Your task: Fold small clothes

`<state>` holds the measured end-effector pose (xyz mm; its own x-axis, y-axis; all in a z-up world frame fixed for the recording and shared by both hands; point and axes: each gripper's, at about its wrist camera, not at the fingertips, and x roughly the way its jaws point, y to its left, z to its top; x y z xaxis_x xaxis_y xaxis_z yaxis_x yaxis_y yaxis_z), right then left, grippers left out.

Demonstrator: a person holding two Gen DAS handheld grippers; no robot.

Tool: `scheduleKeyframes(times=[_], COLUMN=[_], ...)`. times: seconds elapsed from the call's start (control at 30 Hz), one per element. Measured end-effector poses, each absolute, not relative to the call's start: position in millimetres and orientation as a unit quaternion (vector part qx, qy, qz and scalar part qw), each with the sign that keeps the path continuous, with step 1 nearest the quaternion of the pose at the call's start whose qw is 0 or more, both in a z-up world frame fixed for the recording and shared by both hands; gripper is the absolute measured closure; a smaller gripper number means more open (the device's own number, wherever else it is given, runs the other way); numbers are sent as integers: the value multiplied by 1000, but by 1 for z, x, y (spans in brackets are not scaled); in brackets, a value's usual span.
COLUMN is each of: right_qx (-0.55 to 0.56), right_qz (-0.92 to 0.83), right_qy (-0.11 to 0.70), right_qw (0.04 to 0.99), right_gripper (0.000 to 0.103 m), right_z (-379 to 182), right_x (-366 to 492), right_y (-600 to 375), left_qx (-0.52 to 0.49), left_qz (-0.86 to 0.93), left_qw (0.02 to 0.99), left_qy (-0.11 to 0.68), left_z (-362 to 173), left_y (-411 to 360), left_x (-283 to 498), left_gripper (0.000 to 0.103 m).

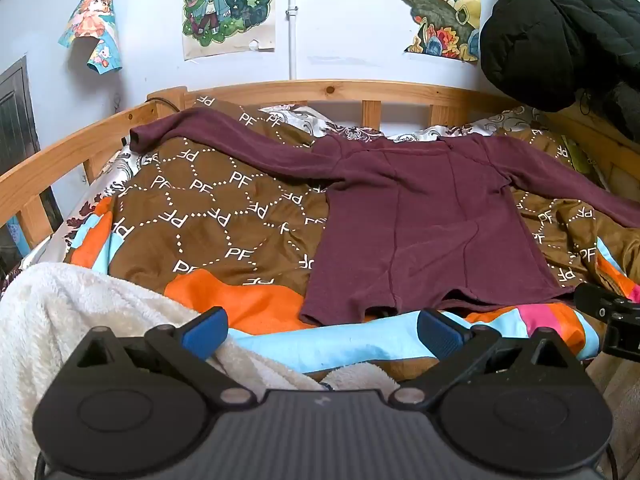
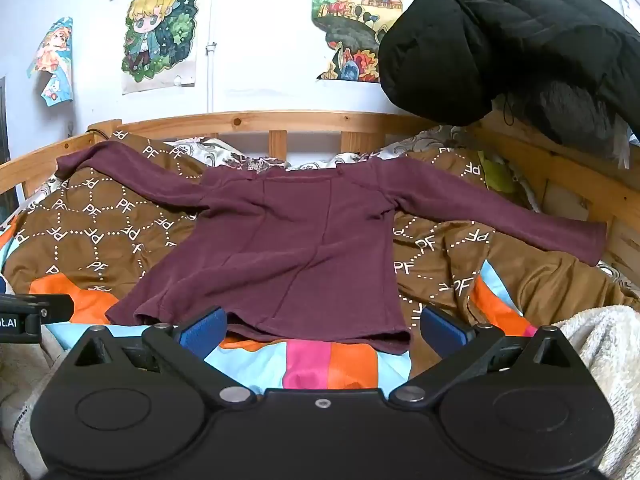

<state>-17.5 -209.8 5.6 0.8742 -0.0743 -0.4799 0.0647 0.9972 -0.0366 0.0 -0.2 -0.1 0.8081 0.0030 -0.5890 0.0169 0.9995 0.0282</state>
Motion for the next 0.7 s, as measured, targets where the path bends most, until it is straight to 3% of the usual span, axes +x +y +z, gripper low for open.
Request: scheduleKeyframes(times=[0.7], right_qx=[-7], right_qz=[-35], right_qy=[256], right_qw=[966], right_gripper=[1], right_z=[6], right_x=[-16], right_y=[-211], left_qx=[15], left_qz=[-4], left_qw=[950], left_qy=[312], left_z=[0], left_y=[0], left_x=[0], left_gripper=[1])
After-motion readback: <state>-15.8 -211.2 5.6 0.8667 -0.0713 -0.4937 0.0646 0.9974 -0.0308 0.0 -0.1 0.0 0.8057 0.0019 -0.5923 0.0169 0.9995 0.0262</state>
